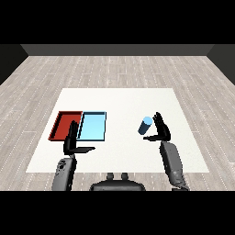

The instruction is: Pick the blue can and put it in the blue box

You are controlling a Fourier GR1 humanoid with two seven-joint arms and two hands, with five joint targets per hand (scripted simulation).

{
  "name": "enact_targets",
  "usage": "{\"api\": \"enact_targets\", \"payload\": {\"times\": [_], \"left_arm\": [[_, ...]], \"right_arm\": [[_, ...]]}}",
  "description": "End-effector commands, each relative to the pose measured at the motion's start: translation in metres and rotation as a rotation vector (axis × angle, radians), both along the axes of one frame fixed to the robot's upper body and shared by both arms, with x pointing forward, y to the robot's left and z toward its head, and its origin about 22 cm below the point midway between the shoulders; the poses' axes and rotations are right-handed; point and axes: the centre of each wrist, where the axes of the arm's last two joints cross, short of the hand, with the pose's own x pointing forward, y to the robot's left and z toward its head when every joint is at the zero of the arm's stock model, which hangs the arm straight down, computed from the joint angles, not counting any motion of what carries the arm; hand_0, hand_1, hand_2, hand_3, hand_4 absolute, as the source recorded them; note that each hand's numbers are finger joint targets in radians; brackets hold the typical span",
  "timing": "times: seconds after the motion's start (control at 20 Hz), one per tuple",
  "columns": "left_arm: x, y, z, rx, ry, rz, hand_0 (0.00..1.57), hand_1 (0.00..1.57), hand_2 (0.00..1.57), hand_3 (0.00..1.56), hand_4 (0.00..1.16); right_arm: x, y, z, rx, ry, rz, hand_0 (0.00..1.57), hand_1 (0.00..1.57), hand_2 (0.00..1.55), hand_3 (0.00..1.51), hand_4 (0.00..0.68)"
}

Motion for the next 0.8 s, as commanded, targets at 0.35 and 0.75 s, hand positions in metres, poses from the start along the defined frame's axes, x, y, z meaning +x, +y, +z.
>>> {"api": "enact_targets", "payload": {"times": [0.35,0.75], "left_arm": [[-0.003,0.006,0.018,-0.017,-0.002,-0.020,0.00,0.00,0.00,0.00,0.00],[0.002,0.007,0.008,0.006,0.013,0.010,0.00,0.00,0.00,0.00,0.00]], "right_arm": [[0.036,0.018,-0.011,0.029,0.095,-0.052,0.00,0.00,0.00,0.00,0.000],[0.044,-0.019,-0.011,0.069,0.144,-0.090,0.00,0.00,0.00,0.00,0.000]]}}
